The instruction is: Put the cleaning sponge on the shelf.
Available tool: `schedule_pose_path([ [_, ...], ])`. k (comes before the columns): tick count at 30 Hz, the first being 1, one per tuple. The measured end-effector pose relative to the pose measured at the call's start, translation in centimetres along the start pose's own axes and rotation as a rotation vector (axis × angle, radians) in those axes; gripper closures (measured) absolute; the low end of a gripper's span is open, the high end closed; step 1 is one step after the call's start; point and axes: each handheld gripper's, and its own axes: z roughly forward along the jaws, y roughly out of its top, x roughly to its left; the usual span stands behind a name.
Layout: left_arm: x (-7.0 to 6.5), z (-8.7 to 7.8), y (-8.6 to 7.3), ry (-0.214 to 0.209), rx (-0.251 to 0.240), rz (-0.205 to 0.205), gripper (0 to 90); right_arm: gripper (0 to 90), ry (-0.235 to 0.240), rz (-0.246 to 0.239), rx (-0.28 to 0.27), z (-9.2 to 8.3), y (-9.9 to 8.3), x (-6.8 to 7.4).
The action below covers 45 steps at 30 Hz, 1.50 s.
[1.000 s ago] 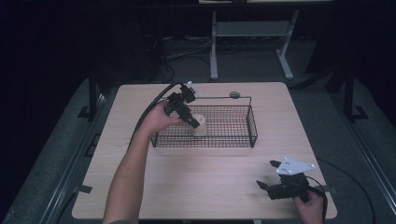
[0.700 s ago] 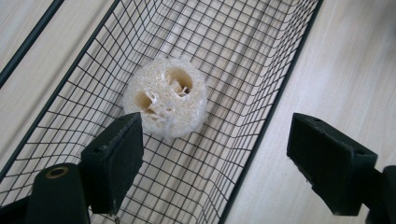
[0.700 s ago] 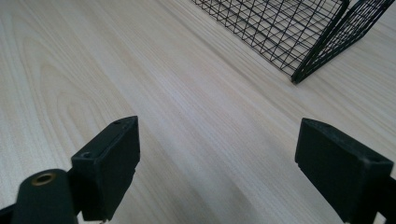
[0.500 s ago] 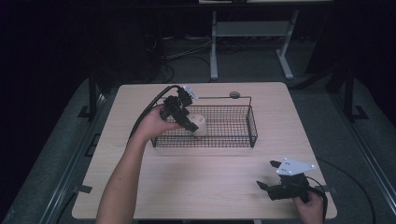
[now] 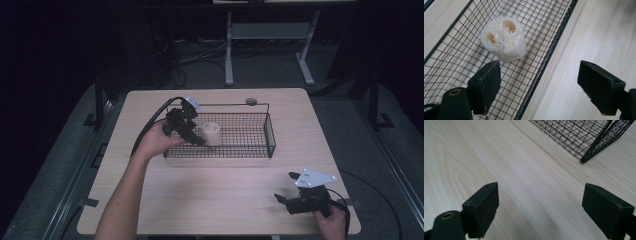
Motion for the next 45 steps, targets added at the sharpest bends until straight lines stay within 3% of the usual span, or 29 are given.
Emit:
schedule_pose_path([
  [12,-1.1,-0.8,-1.5,-0.001,-0.03,0.003,18.5,13.5,-0.007,-0.007,0.008,0.0,0.0,-0.1],
  [30,-2.9,-2.0,-4.4,-0.001,-0.071,0.004,18.4,13.5,-0.021,0.029,0.018,-0.3,-0.4,-0.6],
  [45,-4.5,-2.2,-7.3,0.011,-0.074,0.011,18.4,13.5,-0.031,0.027,0.024,-0.3,-0.5,-0.7],
])
